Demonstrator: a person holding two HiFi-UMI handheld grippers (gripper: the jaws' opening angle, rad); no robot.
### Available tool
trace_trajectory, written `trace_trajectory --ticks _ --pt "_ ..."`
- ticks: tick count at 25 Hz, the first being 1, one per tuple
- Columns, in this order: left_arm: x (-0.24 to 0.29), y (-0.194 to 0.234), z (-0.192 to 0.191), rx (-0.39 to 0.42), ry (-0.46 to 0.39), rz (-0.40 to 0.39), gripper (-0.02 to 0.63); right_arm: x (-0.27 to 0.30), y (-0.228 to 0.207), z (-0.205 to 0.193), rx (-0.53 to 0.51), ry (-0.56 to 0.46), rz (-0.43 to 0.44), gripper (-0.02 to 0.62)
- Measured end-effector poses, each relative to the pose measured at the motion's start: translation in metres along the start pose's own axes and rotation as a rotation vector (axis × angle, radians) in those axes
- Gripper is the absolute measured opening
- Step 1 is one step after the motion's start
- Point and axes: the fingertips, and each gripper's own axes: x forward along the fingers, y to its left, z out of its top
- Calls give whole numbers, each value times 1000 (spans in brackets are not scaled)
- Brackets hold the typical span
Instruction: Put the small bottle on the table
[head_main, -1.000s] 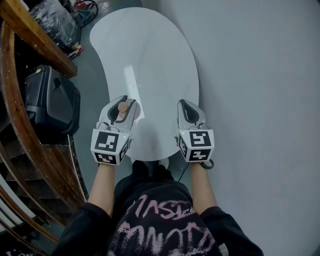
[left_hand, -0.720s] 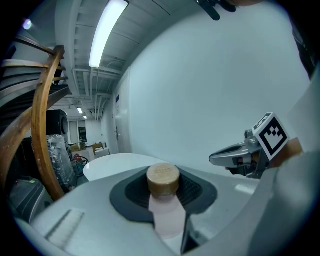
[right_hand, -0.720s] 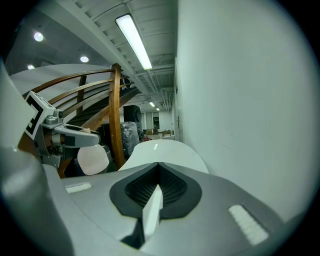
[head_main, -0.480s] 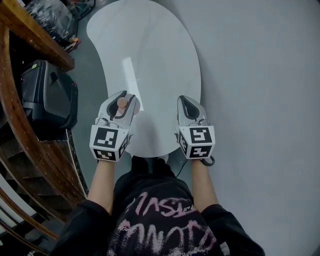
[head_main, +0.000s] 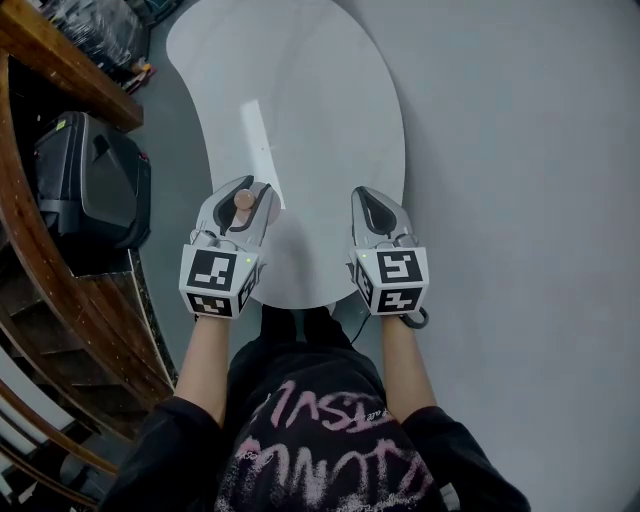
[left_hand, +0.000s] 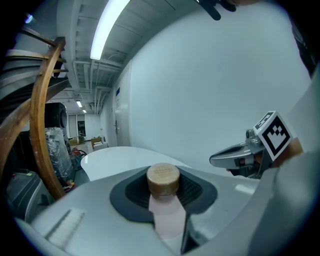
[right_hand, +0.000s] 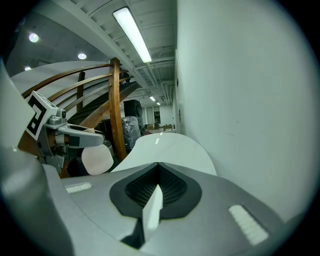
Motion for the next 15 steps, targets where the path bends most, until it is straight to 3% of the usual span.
trace_trajectory --ticks 15 --pt "9 2 -33 -32 50 -1 115 10 12 -27 14 53 20 12"
